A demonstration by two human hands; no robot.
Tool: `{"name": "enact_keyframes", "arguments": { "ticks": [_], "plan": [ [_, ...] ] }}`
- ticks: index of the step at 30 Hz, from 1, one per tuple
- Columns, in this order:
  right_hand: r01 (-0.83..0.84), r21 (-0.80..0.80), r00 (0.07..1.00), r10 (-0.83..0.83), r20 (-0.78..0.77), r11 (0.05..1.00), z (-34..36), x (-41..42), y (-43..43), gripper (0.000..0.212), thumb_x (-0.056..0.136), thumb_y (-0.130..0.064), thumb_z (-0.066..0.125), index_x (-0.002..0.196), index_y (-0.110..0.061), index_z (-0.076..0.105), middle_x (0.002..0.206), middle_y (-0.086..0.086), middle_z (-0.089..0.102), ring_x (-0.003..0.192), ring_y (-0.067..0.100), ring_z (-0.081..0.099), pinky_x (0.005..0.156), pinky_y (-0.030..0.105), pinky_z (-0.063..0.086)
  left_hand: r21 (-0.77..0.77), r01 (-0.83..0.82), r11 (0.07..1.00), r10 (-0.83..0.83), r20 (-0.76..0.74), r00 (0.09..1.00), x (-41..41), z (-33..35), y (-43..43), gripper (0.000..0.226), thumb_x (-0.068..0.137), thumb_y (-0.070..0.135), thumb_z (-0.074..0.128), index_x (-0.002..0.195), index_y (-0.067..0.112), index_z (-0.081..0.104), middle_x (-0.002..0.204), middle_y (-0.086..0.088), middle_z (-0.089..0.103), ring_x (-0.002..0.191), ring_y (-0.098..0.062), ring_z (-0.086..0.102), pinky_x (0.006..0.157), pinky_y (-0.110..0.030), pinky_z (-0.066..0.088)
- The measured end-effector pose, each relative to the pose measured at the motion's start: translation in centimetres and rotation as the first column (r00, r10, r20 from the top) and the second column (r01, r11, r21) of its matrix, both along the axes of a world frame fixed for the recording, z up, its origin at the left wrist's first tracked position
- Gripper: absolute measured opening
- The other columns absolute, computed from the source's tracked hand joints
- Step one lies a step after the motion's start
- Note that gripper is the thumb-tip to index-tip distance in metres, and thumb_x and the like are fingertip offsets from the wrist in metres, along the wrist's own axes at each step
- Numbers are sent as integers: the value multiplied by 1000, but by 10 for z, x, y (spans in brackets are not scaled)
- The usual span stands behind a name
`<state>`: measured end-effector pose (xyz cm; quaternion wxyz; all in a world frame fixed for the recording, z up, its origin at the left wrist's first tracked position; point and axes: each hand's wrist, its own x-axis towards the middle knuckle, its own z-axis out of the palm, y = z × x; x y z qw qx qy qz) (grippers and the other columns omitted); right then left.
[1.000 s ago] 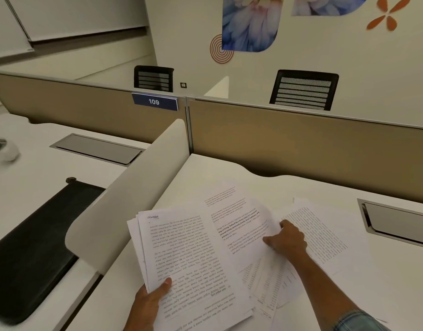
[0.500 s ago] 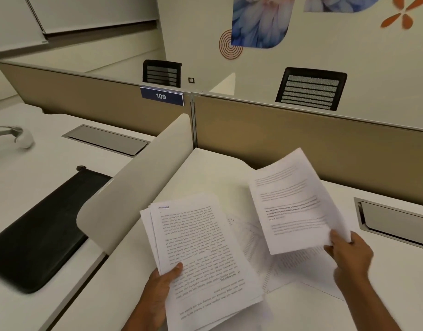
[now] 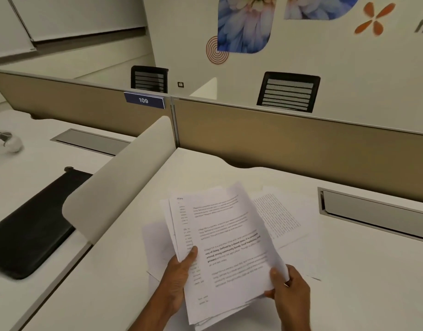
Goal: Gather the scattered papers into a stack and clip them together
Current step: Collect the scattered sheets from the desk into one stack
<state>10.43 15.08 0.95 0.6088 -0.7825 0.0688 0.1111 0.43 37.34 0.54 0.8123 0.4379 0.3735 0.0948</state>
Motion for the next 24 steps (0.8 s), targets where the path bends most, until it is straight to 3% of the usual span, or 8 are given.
{"name": "enact_keyframes", "arguments": {
  "ticks": [4, 8, 16, 20, 23, 24],
  "plan": [
    [-6, -12, 1000, 6, 8, 1000, 2, -18, -7, 9, 97, -9, 59, 94, -13, 66, 81, 11, 72, 44, 23, 69, 62, 44, 63, 28, 0, 1000, 0, 0, 1000, -5, 4, -19, 37, 94, 23, 68, 130, 14, 66, 119, -11, 77, 107, -32, 75, 97, -54, 57],
    [-51, -8, 999, 51, -15, 999, 1, -36, -13, 7, 94, -5, 63, 93, -10, 68, 82, 11, 72, 50, 23, 70, 59, 42, 64, 50, 6, 999, -6, 1, 1000, -11, 10, -30, 34, 92, 21, 71, 126, 14, 68, 114, -11, 79, 101, -32, 77, 87, -48, 61],
    [-279, -94, 960, 276, -45, 956, 5, -36, -18, 5, 88, -11, 71, 90, -15, 69, 88, 8, 73, 74, 27, 72, 65, 43, 65, 66, -32, 997, 31, 10, 999, -32, 12, -23, 35, 91, 17, 72, 126, 14, 69, 114, -14, 79, 103, -35, 76, 93, -55, 58],
    [-200, -216, 978, 207, 11, 956, 12, -33, -18, 20, 86, -23, 75, 102, -25, 63, 91, -2, 70, 79, 15, 68, 68, 30, 53, 88, -104, 991, 104, 4, 995, -47, 12, -3, 34, 92, 12, 70, 125, 10, 70, 113, -14, 79, 104, -35, 75, 92, -49, 59],
    [-162, -283, 982, 183, 50, 945, 9, -27, -21, 27, 86, -23, 75, 109, -25, 60, 102, -1, 67, 86, 15, 65, 76, 32, 51, 79, -166, 983, 165, 21, 986, -65, 13, 25, 27, 92, 11, 68, 118, 11, 72, 110, -12, 80, 95, -30, 78, 78, -38, 62],
    [-178, -317, 977, 206, 55, 931, 6, -25, -19, 30, 86, -24, 76, 112, -24, 60, 106, 0, 66, 90, 16, 64, 80, 34, 52, 75, -184, 980, 183, 19, 983, -72, 12, 36, 27, 92, 11, 68, 119, 12, 73, 113, -13, 79, 96, -30, 77, 80, -38, 61]
  ]
}}
